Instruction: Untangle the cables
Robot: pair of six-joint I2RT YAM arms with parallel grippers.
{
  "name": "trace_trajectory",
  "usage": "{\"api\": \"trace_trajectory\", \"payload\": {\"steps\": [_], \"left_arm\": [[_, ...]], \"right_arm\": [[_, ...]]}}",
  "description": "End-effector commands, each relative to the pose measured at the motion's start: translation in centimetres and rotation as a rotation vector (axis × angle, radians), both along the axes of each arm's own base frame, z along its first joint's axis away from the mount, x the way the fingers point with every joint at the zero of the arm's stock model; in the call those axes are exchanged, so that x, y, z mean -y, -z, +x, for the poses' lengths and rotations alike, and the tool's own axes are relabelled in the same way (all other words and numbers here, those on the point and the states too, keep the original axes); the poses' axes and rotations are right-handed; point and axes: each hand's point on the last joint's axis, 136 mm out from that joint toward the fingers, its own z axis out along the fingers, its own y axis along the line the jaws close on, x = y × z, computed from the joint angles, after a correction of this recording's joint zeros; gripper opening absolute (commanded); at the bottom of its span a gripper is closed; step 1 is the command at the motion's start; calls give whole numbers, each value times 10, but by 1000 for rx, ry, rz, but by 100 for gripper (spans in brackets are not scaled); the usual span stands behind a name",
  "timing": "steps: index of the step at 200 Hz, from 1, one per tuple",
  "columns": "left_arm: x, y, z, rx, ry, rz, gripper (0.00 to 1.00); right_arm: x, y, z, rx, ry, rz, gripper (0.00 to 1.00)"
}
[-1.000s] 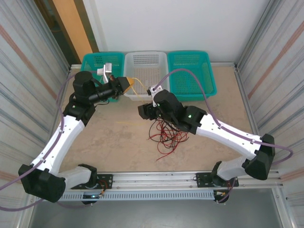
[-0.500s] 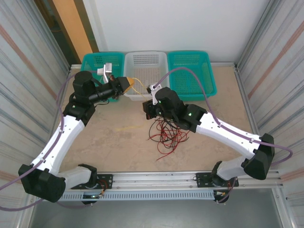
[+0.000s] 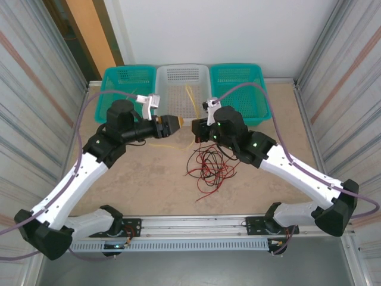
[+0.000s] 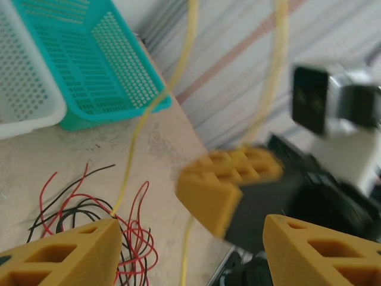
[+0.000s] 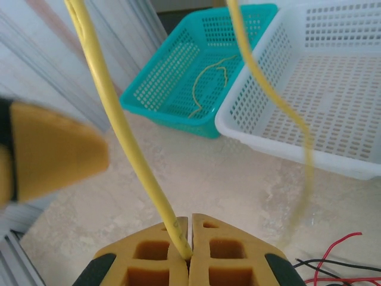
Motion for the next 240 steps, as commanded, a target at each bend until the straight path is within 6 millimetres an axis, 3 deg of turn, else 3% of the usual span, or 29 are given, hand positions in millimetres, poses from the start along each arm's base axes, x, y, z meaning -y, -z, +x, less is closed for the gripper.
{"api": "trace_trajectory", "payload": {"steps": [1,29,65,93,103,133,166,181,216,240], "left_arm": [[6,-3,-26,167,107,82,65],[30,31,-42,136,199,213,63],[28,72,-34,123,131,430,62],[33,85,-36,95,149,459,51],[35,87,-37,95,150,467,42],[39,84,-36,88,122,416,0],[40,75,-31,78,0,184,0],[38,57,-31,127,-43,17,0],[35,6,-50,305,13,-263,0],[39,-1,-51,332,37,-254,0]], "right_arm": [[9,-7,0,-21,21,82,0],[17,-16,1,-17,43,114,0],[21,-25,-1,-13,45,145,0],[24,-36,-3,-10,44,194,0],[25,-39,-4,-9,42,212,0],[30,-49,-4,-14,48,259,0],[44,-54,2,-63,79,405,0],[53,-51,5,-93,111,456,0],[70,-15,20,-224,214,440,0],[61,-5,24,-271,202,444,2]]}}
